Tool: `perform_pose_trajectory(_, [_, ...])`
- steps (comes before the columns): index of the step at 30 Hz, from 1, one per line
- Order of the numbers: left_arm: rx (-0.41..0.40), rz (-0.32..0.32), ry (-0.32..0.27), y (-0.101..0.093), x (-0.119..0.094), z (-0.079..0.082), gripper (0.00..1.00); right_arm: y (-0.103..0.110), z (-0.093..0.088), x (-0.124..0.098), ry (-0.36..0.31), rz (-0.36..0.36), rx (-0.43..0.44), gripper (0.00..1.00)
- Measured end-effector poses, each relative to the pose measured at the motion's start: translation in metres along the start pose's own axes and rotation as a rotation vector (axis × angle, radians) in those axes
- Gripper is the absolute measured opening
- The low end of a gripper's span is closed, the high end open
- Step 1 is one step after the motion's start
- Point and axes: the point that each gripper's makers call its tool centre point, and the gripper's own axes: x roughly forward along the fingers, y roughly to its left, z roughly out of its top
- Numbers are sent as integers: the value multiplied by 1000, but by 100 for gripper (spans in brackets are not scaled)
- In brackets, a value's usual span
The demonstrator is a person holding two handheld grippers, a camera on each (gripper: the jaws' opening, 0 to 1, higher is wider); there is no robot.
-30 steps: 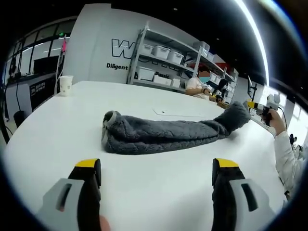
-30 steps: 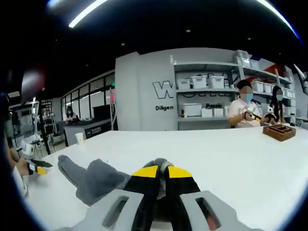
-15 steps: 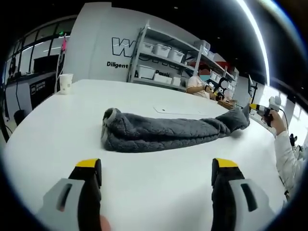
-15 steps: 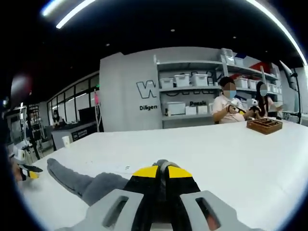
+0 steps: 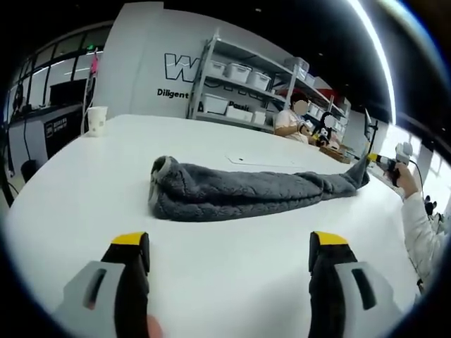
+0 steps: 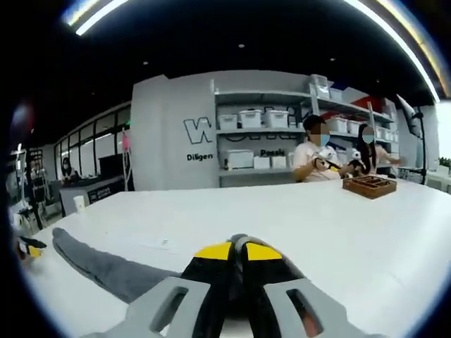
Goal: Open the folded towel by lifting each exposed corner and separating the folded layers until the towel lies flat within the target outline without major curled edges
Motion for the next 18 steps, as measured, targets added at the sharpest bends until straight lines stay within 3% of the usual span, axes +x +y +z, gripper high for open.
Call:
perform_pose_trajectory(7, [0, -4, -1, -1, -1, 0, 92, -19, -21, 9, 81, -98, -83, 0])
perform_pose_trajectory(14, [0, -2, 0, -1, -1, 0, 92, -48, -41, 4, 141, -163, -65, 3])
perform_pose_trajectory(16, [0, -3, -1, 0, 0, 0, 92, -59, -46, 0, 161, -204, -65, 12])
perform_pose_trajectory(18, [-1, -5, 0, -1, 1, 0, 92, -67, -50, -1, 179, -237, -60, 30])
